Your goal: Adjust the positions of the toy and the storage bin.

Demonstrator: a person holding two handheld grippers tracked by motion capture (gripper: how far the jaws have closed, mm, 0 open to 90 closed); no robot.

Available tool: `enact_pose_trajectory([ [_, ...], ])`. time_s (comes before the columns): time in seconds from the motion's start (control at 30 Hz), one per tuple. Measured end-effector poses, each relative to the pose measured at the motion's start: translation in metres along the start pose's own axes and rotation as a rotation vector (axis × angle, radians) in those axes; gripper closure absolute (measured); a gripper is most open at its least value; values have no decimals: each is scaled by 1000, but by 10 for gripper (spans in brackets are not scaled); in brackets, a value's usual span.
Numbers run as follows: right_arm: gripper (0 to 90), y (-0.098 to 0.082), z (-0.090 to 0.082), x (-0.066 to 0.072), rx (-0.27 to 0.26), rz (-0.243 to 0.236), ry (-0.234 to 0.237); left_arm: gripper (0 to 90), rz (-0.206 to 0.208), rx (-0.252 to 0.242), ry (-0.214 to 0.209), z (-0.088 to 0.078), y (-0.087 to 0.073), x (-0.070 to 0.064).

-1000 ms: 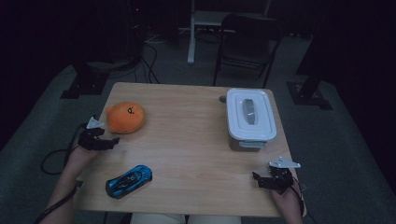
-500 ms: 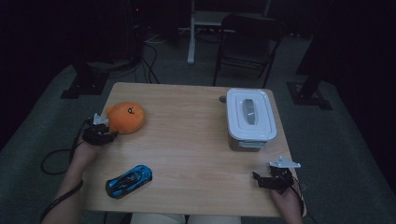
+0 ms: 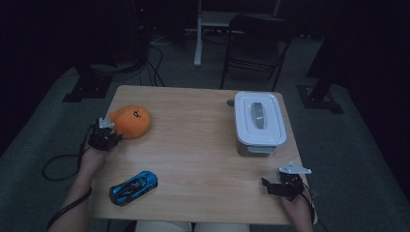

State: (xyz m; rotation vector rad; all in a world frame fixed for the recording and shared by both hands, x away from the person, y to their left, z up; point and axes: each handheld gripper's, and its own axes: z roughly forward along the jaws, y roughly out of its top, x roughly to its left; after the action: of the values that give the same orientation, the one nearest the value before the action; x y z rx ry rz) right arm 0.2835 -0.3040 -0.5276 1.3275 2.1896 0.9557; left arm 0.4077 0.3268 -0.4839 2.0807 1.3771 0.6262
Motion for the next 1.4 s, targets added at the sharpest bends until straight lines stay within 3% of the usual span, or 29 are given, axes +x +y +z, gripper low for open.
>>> enact_pose_trajectory([
  [0.17, 161, 0, 0, 0, 0, 0, 0, 791, 41, -12, -32, -3, 0, -19],
  [0.2, 161, 0, 0, 0, 0, 0, 0, 791, 39, -5, -55, -3, 0, -22],
  [0.37, 161, 0, 0, 0, 0, 0, 0, 790, 61, -34, -63, -6, 2, -39],
  [0.4, 161, 0, 0, 0, 0, 0, 0, 790, 49, -25, -93, -6, 3, -42],
  [0.53, 161, 0, 0, 0, 0, 0, 0, 793, 65, -13, -130, -9, 5, -57],
  [0.57, 161, 0, 0, 0, 0, 0, 0, 813, 59, -6, -182, -10, 5, -60],
  [0.6, 161, 0, 0, 0, 0, 0, 0, 812, 67, -12, -194, -11, 5, -63],
  [0.67, 161, 0, 0, 0, 0, 0, 0, 799, 95, -41, -171, -15, 6, -71],
  [0.73, 161, 0, 0, 0, 0, 0, 0, 637, 66, -36, -158, -18, 8, -73],
  [0.77, 161, 0, 0, 0, 0, 0, -1, 630, 59, -40, -141, -20, 8, -73],
  [0.83, 161, 0, 0, 0, 0, 0, 0, 539, 27, -39, -137, -24, 11, -68],
  [0.9, 161, 0, 0, 0, 0, 0, 0, 533, 11, -57, -129, -29, 13, -63],
  [1.03, 161, 0, 0, 0, 0, 0, 0, 410, -55, -76, -123, -37, 22, -52],
  [1.07, 161, 0, 0, 0, 0, 0, 0, 333, -72, -76, -114, -37, 25, -50],
  [1.2, 161, 0, 0, 0, 0, 0, 0, 183, -104, -77, -56, -36, 38, -42],
  [1.37, 162, 0, 0, 0, 0, 0, 0, 160, -86, -65, -21, -26, 52, -37],
  [1.4, 161, 0, 0, 0, 0, 0, 0, 160, -78, -65, -36, -24, 55, -36],
])
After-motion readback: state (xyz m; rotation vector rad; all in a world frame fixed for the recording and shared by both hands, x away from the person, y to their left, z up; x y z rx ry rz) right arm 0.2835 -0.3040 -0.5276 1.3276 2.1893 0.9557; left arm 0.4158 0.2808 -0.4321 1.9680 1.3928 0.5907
